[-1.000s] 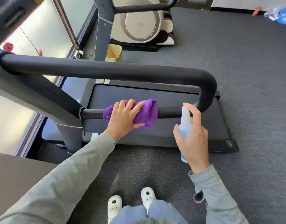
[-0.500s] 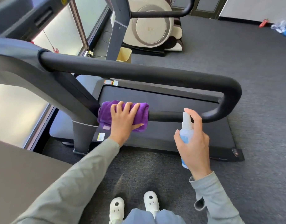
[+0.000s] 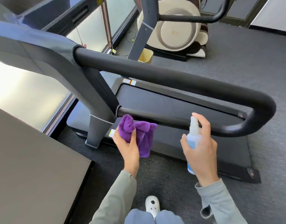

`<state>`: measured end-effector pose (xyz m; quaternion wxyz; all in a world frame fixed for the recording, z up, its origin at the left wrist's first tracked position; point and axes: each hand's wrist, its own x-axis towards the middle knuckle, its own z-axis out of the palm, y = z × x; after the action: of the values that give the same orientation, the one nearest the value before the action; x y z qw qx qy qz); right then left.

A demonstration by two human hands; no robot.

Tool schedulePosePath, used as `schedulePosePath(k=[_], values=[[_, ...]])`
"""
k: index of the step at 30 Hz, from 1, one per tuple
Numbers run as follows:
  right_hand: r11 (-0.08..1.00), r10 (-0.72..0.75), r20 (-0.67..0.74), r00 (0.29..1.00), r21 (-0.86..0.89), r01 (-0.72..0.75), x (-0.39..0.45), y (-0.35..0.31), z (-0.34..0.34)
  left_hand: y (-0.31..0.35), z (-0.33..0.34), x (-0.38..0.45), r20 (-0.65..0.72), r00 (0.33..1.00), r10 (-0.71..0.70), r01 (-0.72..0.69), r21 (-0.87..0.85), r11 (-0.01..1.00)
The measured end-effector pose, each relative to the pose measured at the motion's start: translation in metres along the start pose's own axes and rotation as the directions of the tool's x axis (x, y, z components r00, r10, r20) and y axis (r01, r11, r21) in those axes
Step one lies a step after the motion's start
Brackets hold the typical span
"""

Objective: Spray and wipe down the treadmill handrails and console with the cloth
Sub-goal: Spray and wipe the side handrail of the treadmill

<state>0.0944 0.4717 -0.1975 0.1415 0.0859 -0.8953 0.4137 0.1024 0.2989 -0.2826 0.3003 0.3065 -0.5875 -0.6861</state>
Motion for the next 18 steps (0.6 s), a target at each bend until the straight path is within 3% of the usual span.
schedulePosePath(k=[3,10,15,18], values=[[1.0,-0.012,0.013,1.0,-0.01,0.012,0.004,0.003,0.001,-0.002,0.011,-0.001,-0.005,0.974,-0.226,0.22,-0.212,0.952],[1.0,-0.014,0.063,0.998,-0.007,0.015,0.009,0.01,0.002,0.005,0.053,0.027,-0.042,0.971,-0.236,0.208,-0.34,0.917],[0.999,0.006,0.07,0.998,-0.042,-0.003,0.01,0.015,0.002,0.01,0.056,0.047,-0.081,0.88,-0.469,0.402,-0.402,0.823],[0.999,0.021,0.075,0.997,-0.041,-0.018,0.011,0.017,0.004,0.01,0.057,0.058,-0.06,0.84,-0.54,0.459,-0.454,0.764]])
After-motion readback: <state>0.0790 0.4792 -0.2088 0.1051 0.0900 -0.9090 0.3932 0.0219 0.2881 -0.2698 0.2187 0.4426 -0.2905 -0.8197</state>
